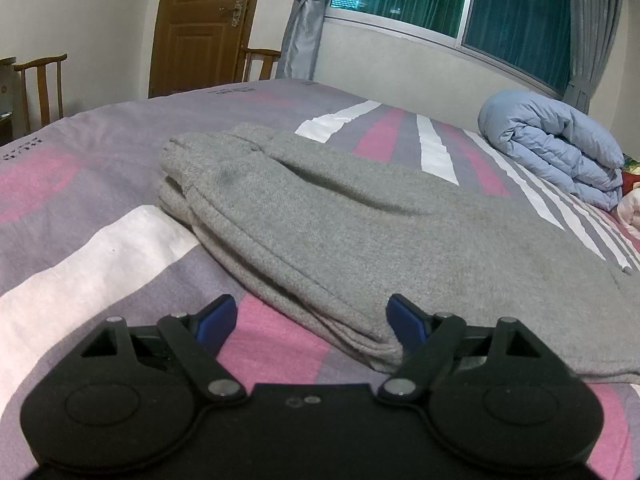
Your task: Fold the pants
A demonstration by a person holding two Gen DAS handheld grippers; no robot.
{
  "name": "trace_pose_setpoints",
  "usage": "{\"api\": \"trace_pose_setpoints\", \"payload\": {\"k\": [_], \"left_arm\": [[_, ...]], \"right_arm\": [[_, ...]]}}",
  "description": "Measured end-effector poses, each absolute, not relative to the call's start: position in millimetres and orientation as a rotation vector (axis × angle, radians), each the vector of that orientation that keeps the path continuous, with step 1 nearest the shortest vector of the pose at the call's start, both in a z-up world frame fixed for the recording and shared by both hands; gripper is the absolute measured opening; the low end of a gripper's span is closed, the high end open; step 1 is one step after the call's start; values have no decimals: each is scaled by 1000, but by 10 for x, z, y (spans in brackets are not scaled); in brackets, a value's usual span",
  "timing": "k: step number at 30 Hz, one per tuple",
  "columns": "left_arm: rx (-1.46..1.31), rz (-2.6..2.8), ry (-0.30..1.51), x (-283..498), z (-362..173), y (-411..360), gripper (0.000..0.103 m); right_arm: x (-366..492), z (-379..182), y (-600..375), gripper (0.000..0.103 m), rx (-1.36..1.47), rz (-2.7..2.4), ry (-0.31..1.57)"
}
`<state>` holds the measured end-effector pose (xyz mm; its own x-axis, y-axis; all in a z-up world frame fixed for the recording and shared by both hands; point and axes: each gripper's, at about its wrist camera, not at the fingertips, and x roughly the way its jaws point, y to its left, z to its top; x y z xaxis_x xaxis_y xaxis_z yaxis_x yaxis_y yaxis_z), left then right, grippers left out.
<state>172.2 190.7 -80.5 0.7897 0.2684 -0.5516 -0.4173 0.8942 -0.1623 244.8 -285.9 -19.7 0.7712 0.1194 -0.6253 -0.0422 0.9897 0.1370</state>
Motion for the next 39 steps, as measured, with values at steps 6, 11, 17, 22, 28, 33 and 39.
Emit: {"api": "trace_pose_setpoints", "payload": {"k": [6, 11, 17, 22, 28, 33, 39], "left_arm": [[-284, 377, 551, 1739, -800, 1921, 77], [-283, 379, 554, 1748, -797, 1924, 78], [-285, 378, 550, 1750, -804, 1933, 78], [-284, 381, 551, 1755, -811, 1928, 79], [-280, 388, 550, 1754, -813, 1929, 79], [-278, 389, 549, 1750, -813, 1928, 80], [-278, 391, 548, 1742, -814, 1933, 80]], "right_arm": [[2941, -131, -2399, 39, -195, 118, 667], [3272, -229, -2385, 16, -311, 114, 679], [2810, 17, -3396, 3, 227, -14, 616], [2625, -506, -3936, 3, 427, -49, 773], [2547, -307, -3634, 47, 131, 21, 660], [2716, -347, -3032, 59, -316, 149, 621], [2855, -549, -2698, 59, -617, 308, 641]]}}
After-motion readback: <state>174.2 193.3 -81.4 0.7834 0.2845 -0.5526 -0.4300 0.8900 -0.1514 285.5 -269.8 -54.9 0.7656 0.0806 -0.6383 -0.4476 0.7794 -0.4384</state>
